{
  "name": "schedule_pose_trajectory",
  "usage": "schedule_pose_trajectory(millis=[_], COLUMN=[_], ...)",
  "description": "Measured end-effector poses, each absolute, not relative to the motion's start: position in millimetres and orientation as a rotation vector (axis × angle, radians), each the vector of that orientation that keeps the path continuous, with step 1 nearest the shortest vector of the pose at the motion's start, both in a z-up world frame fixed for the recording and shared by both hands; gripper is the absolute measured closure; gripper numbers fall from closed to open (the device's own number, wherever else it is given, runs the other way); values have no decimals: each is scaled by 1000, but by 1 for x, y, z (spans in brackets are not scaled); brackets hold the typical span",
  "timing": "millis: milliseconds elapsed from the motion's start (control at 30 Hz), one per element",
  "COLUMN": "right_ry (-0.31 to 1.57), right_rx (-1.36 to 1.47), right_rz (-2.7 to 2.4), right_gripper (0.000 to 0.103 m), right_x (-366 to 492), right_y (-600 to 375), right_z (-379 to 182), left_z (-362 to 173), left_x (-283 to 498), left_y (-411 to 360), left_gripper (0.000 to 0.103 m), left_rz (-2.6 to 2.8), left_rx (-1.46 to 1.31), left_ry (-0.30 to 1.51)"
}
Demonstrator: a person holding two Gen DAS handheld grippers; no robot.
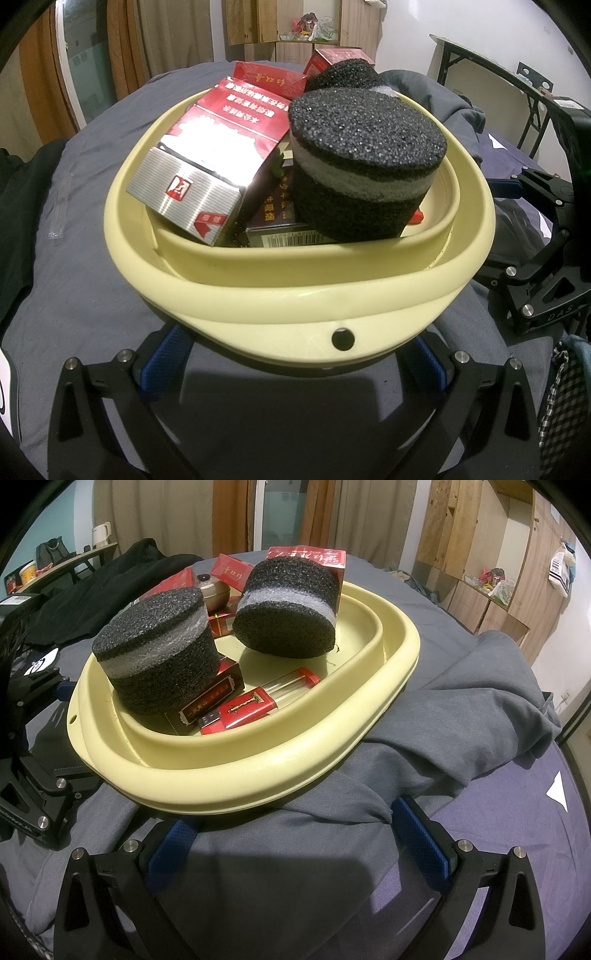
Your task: Organize rigid objects
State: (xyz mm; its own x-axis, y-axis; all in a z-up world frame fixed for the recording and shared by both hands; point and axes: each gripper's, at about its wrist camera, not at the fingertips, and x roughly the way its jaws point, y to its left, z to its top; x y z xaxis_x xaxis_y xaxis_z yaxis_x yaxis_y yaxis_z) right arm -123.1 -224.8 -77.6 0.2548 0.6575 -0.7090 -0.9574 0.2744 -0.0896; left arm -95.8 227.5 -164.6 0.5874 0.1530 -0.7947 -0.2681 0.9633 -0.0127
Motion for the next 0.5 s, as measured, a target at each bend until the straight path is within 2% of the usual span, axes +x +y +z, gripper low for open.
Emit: schedule_pose_trajectory(millis=[500], right_ry=[619], right_rx=[-580], right_rz=[1184], right_gripper=[0], right_x=[-123], right_y=[-225], right_z=[-78], left_z=[-165], left_x=[-96], left_y=[227], left_gripper=[0], left_rz=[246], left_rx=[-136], left_ry=[911])
